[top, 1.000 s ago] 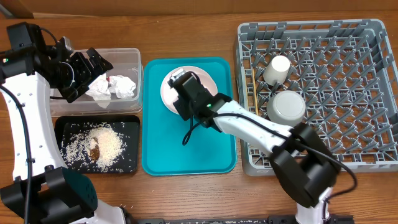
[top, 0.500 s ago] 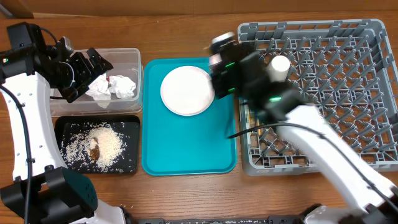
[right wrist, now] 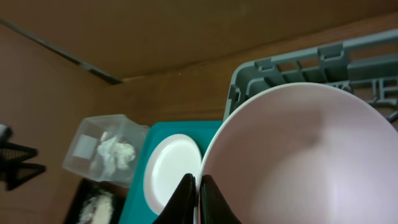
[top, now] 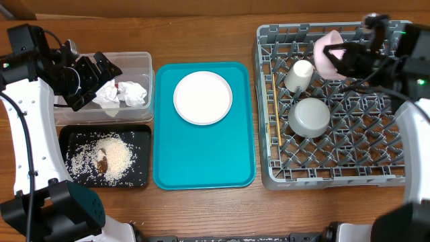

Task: Sort waste into correct bins and load items into the dishwasher
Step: 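Lift the pink bowl and carry it to the rack's upper right, then set the pink bowl down in the rack and open the right gripper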

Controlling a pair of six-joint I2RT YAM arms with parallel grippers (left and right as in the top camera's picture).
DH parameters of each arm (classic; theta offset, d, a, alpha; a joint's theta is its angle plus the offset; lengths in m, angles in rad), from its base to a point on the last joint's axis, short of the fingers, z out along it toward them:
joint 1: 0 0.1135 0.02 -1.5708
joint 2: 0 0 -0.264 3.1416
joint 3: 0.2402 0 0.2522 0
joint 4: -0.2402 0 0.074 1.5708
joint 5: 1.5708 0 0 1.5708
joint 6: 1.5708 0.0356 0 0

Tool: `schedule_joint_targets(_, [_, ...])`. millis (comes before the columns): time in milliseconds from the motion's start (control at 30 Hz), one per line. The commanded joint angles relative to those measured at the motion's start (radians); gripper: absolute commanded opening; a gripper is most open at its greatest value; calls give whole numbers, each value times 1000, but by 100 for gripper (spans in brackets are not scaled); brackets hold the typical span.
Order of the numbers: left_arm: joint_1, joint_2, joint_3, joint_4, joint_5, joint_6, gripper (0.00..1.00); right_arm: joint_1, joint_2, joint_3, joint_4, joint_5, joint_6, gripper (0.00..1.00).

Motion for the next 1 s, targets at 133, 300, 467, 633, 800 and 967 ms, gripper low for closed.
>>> schedule_joint_targets(133, [-6,5,22,1,-6,-13,100,-133,224,23,97,-538,-3,4])
schedule_joint_targets(300, [-6,5,22,2,-6,-13,100,-170,328,23,148,-639,0,4])
schedule_joint_targets(467, [-6,5,22,2,-6,-13,100,-202,398,22,143,-639,0,4])
schedule_joint_targets(633, [-6,5,22,1,-6,-13,100,-208,416,21,139,-617,0,4])
schedule_joint_targets(800, [-6,5,22,1,-6,-13,100,-211,426,21,114,-533,0,4])
schedule_joint_targets(967, [-6,5,22,2,-6,-13,100,-216,426,21,114,-497,1,4])
